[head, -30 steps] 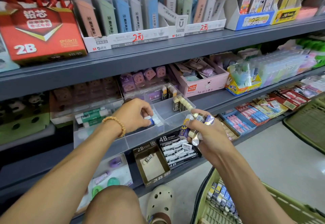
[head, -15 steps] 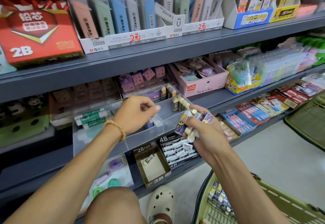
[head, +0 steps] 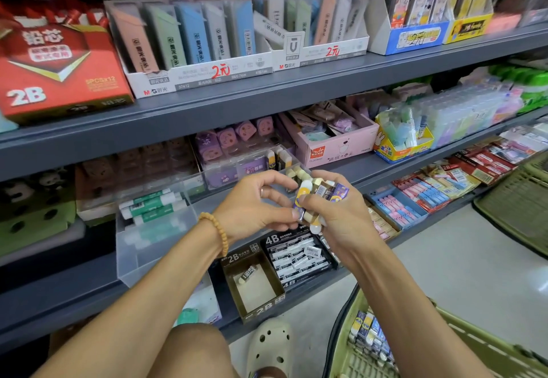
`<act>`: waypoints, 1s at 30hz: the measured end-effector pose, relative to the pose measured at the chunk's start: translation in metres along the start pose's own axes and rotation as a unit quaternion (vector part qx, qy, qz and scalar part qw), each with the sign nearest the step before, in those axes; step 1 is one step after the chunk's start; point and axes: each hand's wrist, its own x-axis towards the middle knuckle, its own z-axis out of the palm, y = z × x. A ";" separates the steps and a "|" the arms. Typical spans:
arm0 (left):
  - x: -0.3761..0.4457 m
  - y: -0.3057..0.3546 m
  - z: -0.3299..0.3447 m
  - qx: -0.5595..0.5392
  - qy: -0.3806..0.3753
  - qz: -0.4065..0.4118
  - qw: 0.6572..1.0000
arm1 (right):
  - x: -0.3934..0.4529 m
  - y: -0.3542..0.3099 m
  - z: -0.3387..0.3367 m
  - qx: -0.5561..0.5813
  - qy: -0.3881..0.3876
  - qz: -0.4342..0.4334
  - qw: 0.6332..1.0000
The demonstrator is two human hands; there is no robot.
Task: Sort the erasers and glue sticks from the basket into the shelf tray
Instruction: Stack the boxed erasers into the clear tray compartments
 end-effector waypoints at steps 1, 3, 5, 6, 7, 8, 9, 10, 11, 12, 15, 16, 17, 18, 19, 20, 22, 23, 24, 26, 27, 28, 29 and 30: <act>0.001 0.000 0.001 0.013 0.000 0.003 1.000 | 0.001 0.001 -0.001 -0.015 0.003 -0.002 1.000; 0.002 0.001 0.002 0.031 -0.009 0.003 0.999 | 0.003 0.001 -0.002 -0.029 0.011 -0.007 0.999; 0.004 0.002 0.003 0.044 -0.019 0.003 0.999 | 0.004 0.001 -0.003 -0.033 0.013 -0.011 0.999; 0.005 0.002 0.004 0.054 -0.023 0.004 0.998 | 0.005 0.001 -0.003 -0.033 0.012 -0.013 0.999; 0.005 0.002 0.004 0.065 -0.025 0.006 0.998 | 0.005 0.000 -0.004 -0.037 0.012 -0.014 0.999; 0.006 0.001 0.004 0.076 -0.026 0.009 0.997 | 0.006 0.000 -0.004 -0.043 0.011 -0.015 0.999; 0.007 0.001 0.005 0.084 -0.025 0.013 0.996 | 0.006 0.000 -0.005 -0.048 0.012 -0.017 0.999; 0.007 0.001 0.005 0.091 -0.024 0.016 0.995 | 0.007 -0.001 -0.005 -0.053 0.012 -0.018 0.998; 0.008 0.000 0.006 0.099 -0.022 0.018 0.995 | 0.008 -0.001 -0.005 -0.058 0.011 -0.019 0.998; 0.008 0.000 0.007 0.108 -0.022 0.021 0.994 | 0.008 -0.002 -0.005 -0.065 0.009 -0.020 0.998; 0.011 0.000 0.010 0.116 -0.026 0.026 0.993 | 0.007 -0.005 -0.005 -0.091 0.000 -0.026 0.995; 0.013 -0.001 0.010 0.118 -0.027 0.030 0.992 | 0.007 -0.006 -0.006 -0.094 -0.005 -0.026 0.995; 0.014 0.000 0.009 0.123 -0.029 0.033 0.991 | 0.007 -0.007 -0.007 -0.093 -0.012 -0.024 0.995; 0.015 -0.001 0.009 0.130 -0.032 0.036 0.990 | 0.007 -0.007 -0.008 -0.091 -0.019 -0.023 0.995; 0.016 -0.001 0.008 0.136 -0.037 0.038 0.989 | 0.007 -0.007 -0.009 -0.092 -0.024 -0.023 0.995; 0.016 -0.001 0.007 0.139 -0.044 0.041 0.989 | 0.007 -0.008 -0.011 -0.096 -0.026 -0.025 0.995; 0.016 0.000 0.006 0.140 -0.063 0.048 0.987 | 0.007 -0.009 -0.012 -0.092 -0.030 -0.026 0.995; 0.016 0.001 0.005 0.144 -0.073 0.050 0.986 | 0.007 -0.011 -0.013 -0.080 -0.029 -0.024 0.996; 0.017 0.001 0.005 0.147 -0.080 0.052 0.985 | 0.007 -0.012 -0.014 -0.065 -0.027 -0.020 0.997; 0.017 0.001 0.003 0.145 -0.080 0.047 0.985 | 0.008 -0.015 -0.015 -0.033 -0.015 -0.005 0.999; 0.018 0.001 0.002 0.142 -0.072 0.043 0.986 | 0.008 -0.017 -0.016 -0.021 -0.007 0.003 1.000; 0.019 0.001 -0.001 0.139 -0.057 0.040 0.988 | 0.008 -0.019 -0.018 -0.019 0.001 0.009 1.000; 0.021 0.003 -0.003 0.144 -0.034 0.039 0.988 | 0.009 -0.021 -0.019 -0.020 0.007 0.009 1.000; 0.025 0.003 -0.007 0.152 -0.006 0.042 0.988 | 0.010 -0.022 -0.021 -0.020 0.009 0.005 1.000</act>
